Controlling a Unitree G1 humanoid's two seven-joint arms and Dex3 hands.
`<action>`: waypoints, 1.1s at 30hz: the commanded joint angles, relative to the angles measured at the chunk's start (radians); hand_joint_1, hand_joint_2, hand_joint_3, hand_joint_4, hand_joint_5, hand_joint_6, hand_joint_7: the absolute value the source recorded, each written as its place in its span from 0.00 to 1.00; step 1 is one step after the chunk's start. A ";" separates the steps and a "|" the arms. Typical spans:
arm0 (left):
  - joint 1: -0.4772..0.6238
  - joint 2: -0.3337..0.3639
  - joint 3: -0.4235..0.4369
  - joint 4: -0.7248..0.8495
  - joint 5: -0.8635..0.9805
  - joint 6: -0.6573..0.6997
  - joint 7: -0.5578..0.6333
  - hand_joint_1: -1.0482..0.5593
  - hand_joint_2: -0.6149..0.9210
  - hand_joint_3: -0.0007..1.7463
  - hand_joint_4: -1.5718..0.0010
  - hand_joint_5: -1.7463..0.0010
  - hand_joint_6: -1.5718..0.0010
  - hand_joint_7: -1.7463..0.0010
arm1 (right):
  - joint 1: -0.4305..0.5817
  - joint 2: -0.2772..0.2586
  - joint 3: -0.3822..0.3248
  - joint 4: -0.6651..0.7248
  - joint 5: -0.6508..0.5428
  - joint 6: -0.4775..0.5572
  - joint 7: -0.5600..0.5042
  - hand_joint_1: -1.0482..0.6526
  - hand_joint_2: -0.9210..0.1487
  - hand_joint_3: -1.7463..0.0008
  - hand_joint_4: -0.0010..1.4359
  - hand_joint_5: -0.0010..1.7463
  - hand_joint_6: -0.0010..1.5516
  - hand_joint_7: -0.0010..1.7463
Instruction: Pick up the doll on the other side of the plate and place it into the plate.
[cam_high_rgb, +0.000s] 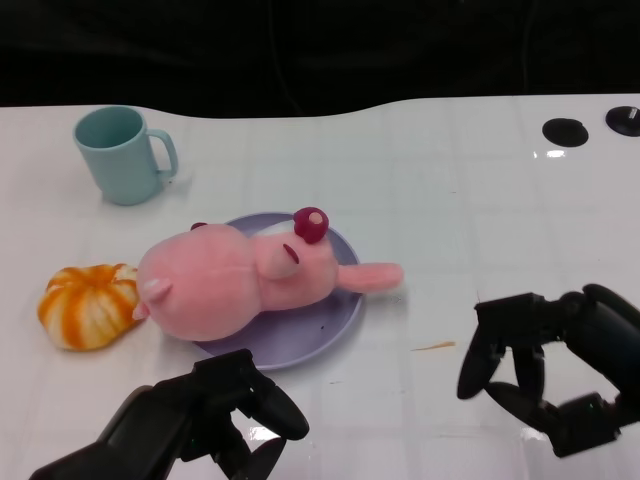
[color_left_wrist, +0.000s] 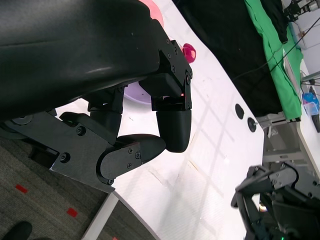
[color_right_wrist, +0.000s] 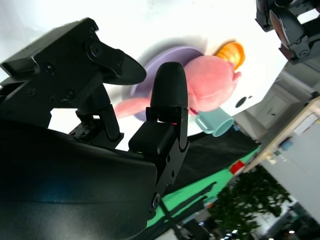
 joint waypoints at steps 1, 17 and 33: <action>0.008 0.020 0.021 0.001 0.000 -0.006 -0.005 0.49 0.87 0.45 0.64 0.08 0.59 0.28 | 0.025 0.001 -0.012 -0.020 0.004 0.047 -0.011 0.66 0.59 0.19 0.63 1.00 0.54 0.75; 0.040 0.034 0.050 0.036 -0.037 -0.053 -0.012 0.53 0.88 0.47 0.62 0.08 0.60 0.26 | -0.029 0.007 0.030 0.115 -0.030 0.035 -0.032 0.65 0.62 0.16 0.60 1.00 0.52 0.83; 0.042 0.034 0.076 0.067 -0.061 -0.079 -0.018 0.52 0.92 0.42 0.60 0.07 0.61 0.25 | -0.053 -0.007 0.077 0.121 -0.075 0.071 -0.012 0.62 0.62 0.16 0.66 1.00 0.55 0.81</action>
